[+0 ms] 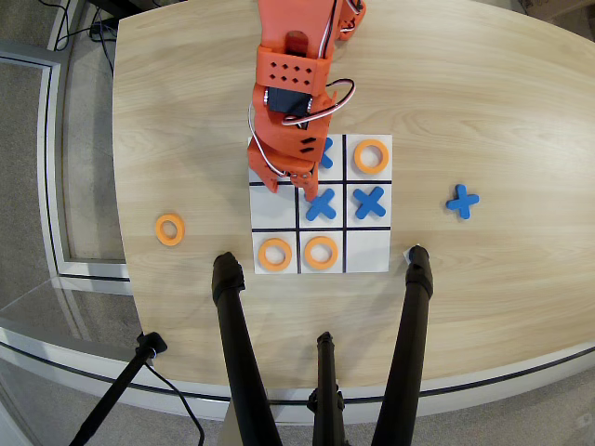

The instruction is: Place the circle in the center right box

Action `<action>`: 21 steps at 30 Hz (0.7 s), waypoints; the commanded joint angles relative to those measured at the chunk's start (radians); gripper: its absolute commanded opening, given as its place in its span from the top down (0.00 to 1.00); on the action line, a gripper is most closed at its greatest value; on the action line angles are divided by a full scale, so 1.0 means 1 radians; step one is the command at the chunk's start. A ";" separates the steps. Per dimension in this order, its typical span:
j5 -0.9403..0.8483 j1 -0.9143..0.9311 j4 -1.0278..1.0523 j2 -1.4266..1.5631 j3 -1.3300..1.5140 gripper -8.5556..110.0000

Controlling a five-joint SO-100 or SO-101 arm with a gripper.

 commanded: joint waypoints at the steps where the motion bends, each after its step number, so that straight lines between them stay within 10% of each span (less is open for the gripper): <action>1: -0.002 0.021 -0.005 0.002 -0.012 0.80; 21: 0.080 0.038 0.095 0.023 -0.126 0.79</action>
